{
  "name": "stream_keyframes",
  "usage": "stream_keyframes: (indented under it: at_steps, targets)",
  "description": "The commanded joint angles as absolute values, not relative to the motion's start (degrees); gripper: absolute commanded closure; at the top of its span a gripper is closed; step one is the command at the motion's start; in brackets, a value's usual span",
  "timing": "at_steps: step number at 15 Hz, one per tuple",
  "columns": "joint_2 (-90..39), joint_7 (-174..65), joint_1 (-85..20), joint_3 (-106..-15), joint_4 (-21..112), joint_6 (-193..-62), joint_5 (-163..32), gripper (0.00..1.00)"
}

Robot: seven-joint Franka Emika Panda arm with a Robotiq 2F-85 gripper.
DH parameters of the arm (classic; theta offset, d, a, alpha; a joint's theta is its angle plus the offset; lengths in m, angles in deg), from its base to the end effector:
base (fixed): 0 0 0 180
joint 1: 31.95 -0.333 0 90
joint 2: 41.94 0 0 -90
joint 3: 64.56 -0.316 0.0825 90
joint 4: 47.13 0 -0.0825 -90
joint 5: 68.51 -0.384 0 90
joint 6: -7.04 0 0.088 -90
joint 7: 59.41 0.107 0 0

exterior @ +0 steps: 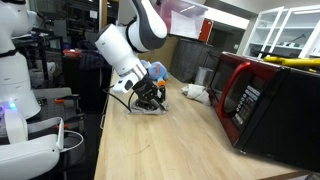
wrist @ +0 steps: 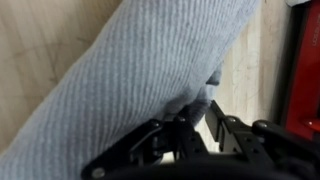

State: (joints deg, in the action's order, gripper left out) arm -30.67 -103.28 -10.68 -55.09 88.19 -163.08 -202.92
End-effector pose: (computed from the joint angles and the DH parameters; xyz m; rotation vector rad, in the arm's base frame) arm 0.3607 -0.2736 0.2275 -1.3375 2.2370 -0.7697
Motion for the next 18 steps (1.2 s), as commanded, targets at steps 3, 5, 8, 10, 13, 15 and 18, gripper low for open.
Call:
stream_keyframes:
  at_steps: [3, 5, 8, 10, 13, 15, 18]
  targets:
    - [-31.05, -100.68, -10.82, -56.2, 86.41, -164.35, -198.62, 0.28]
    - [-31.45, -98.23, -10.66, -56.87, 85.56, -164.3, -197.44, 0.12]
    - [-32.62, -91.62, -10.51, -58.31, 84.19, -164.29, -194.12, 0.0]
    - [-33.03, -87.69, -10.6, -59.06, 83.06, -164.41, -191.91, 0.0]
    - [-33.73, -83.39, -10.78, -59.84, 81.7, -164.58, -189.17, 0.0]
    - [-34.76, -79.69, -10.72, -60.72, 82.33, -163.9, -185.33, 0.0]
    - [-36.05, -68.59, -13.07, -61.05, 87.57, -159.28, -168.49, 0.0]
